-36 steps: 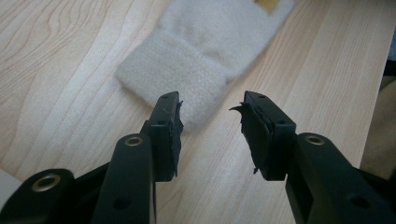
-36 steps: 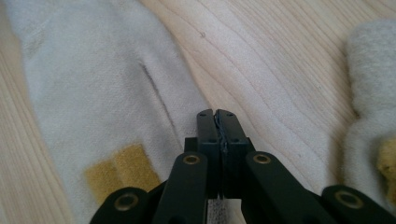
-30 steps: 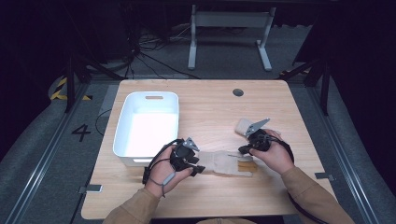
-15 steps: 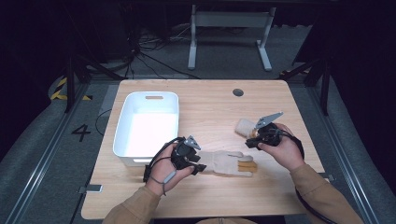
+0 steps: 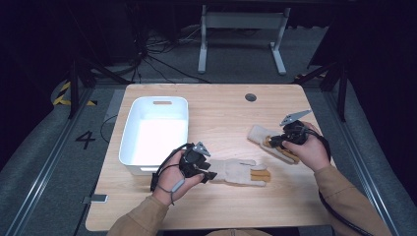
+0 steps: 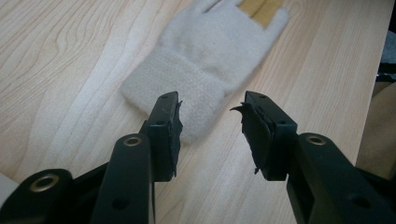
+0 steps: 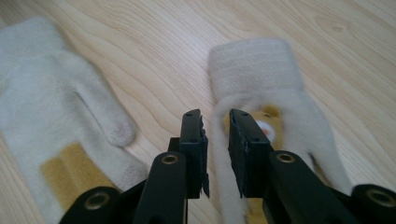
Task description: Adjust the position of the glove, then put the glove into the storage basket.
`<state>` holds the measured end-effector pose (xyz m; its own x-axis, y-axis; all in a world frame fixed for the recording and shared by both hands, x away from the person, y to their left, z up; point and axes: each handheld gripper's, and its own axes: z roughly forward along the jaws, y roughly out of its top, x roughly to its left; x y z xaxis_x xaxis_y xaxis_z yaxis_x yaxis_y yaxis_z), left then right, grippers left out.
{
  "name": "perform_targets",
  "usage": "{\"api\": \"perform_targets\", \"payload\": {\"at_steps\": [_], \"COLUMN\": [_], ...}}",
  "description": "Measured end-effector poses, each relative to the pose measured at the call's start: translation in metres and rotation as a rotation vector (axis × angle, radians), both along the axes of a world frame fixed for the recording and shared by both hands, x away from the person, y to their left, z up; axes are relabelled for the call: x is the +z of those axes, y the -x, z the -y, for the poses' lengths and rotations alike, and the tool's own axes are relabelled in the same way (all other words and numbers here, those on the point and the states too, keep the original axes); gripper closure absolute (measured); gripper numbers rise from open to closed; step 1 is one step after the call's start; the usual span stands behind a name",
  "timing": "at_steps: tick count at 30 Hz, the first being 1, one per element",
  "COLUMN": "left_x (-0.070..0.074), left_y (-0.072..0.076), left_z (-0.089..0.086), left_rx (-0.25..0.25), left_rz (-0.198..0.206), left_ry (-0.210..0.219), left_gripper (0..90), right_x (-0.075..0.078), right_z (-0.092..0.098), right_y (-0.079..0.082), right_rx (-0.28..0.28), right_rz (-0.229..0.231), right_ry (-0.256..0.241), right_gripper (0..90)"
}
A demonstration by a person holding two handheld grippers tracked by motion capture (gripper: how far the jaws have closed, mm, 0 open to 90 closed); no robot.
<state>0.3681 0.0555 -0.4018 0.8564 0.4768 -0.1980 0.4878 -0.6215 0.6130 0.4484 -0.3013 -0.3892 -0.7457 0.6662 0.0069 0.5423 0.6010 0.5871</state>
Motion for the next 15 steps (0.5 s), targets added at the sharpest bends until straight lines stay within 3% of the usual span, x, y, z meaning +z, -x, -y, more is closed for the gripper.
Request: {"api": "perform_targets", "payload": {"at_steps": [10,15], "left_x": [0.000,-0.001], "left_y": [0.001,-0.001], "left_z": [-0.001,-0.001], "left_rx": [0.000,0.004], "left_rz": [0.000,-0.005], "left_ry": [-0.002,0.005], "left_gripper": [57.3,57.3], "right_x": [-0.006,-0.011], "right_z": [0.018,0.026], "right_y": [-0.013,-0.021], "right_rx": [-0.045,-0.062], "right_rz": [0.016,0.000], "right_ry": [0.020,0.031], "right_gripper": [58.4,52.2]}}
